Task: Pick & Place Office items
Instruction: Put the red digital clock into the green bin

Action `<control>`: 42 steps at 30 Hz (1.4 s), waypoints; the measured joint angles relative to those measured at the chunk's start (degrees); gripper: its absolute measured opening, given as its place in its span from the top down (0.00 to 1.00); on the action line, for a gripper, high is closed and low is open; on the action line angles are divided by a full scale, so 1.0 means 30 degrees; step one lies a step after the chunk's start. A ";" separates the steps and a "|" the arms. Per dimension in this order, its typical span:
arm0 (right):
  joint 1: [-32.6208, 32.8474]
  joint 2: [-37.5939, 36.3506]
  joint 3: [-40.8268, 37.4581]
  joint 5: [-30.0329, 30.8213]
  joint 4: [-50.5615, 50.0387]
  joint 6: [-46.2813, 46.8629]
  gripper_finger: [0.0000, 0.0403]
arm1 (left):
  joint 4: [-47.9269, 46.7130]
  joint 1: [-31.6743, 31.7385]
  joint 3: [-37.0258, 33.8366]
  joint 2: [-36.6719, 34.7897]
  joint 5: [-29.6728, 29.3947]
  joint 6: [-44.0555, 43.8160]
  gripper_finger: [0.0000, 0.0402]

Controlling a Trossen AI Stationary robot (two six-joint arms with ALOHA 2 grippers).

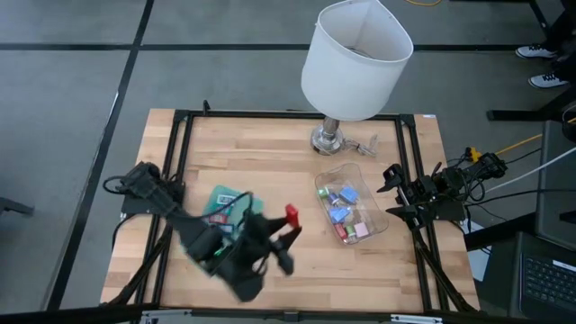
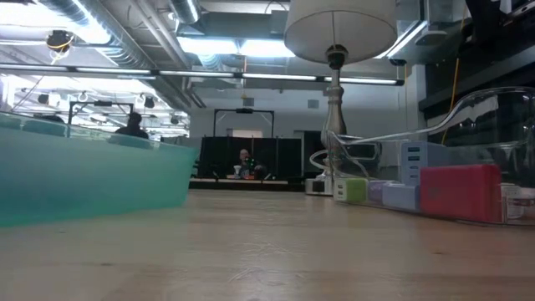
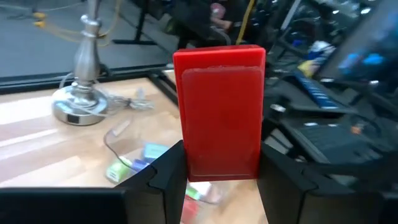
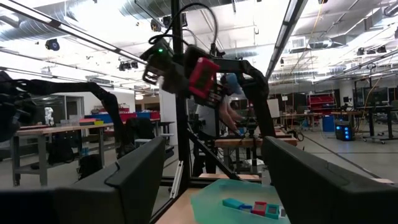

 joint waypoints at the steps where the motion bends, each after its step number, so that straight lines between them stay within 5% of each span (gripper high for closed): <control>1: -0.0002 -0.0006 0.0000 -0.0005 -0.0002 0.0000 0.31 | 0.0057 -0.0419 0.0000 -0.0083 -0.0343 0.0014 0.62; 9: 0.0000 -0.0001 -0.0006 -0.0007 0.0006 0.0000 0.31 | -0.1841 -0.3424 0.0000 -0.0593 -0.3851 -0.1389 0.62; 12: 0.0006 -0.0006 -0.0006 0.0000 0.0006 0.0000 0.31 | -0.3209 -0.4279 0.0000 -0.1363 -0.3739 -0.1175 0.62; 15: -0.0002 0.0002 -0.0006 -0.0007 -0.0001 0.0000 0.31 | -0.3063 -0.4296 0.0000 -0.2471 -0.0751 0.1276 0.62; 19: 0.0006 -0.0006 0.0000 0.0000 0.0006 0.0000 0.31 | 0.0864 -0.3043 0.0000 -0.3651 0.3786 0.8218 0.62; 24: 0.0001 0.0000 -0.0003 -0.0006 -0.0002 0.0000 0.31 | 0.8058 0.0415 0.0012 -0.4350 1.3945 1.7060 0.62; 28: 0.0004 0.0002 -0.0006 -0.0002 -0.0002 0.0000 0.31 | 0.7810 0.3276 0.0022 -0.4450 2.0201 1.7546 0.62; 34: 0.0000 0.0002 0.0000 0.0000 0.0000 0.0000 0.31 | 0.3732 0.5208 -0.1003 -0.4091 2.1280 1.6810 0.62; 38: -0.0002 0.0000 -0.0004 -0.0002 0.0006 0.0000 0.31 | 0.7420 0.5571 -0.5508 -0.5064 2.1025 1.5667 0.62; 42: -0.0002 0.0002 -0.0006 0.0000 -0.0002 0.0000 0.31 | 1.5917 0.5333 -1.1991 -0.7233 1.8931 1.4090 0.62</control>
